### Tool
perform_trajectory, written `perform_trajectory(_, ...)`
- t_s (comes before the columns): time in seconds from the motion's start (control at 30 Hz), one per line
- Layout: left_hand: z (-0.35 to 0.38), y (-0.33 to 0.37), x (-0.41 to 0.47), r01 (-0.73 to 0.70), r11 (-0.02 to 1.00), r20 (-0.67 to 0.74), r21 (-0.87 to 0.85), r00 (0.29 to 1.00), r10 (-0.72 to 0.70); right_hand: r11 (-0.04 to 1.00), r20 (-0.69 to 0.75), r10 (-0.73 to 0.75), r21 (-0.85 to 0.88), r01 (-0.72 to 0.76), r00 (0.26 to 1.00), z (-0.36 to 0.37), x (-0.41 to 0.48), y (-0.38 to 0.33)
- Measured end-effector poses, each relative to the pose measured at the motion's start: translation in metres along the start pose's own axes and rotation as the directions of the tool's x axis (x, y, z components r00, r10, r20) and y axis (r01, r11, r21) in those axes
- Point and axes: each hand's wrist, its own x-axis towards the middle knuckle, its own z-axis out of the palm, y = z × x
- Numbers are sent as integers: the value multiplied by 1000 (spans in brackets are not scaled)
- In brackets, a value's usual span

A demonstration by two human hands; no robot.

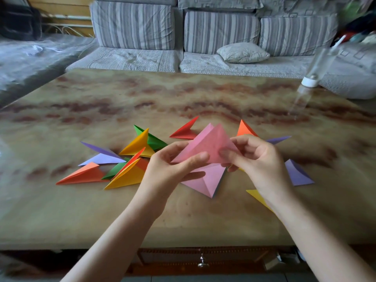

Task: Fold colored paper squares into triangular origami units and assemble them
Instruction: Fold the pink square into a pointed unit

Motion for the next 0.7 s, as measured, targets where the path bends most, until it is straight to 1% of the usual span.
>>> perform_trajectory(0.13, 3, -6, -1, -39, 999, -59, 37, 997, 41, 999, -7, 28, 36, -28, 1000, 0, -2, -3)
perform_trajectory(0.37, 2, -3, -1, -34, 999, -44, 9, 998, 35, 997, -14, 72, -10, -72, 997, 1, -4, -9)
perform_trajectory(0.47, 3, -3, -2, -24, 999, -43, -47, 999, 22, 996, -29, 82, -16, -82, 996, 1, -5, -10)
perform_trajectory(0.7, 6, -9, -4, 30, 967, -43, -255, 998, -42, 995, -88, 101, 29, -99, 991, 6, -7, -8)
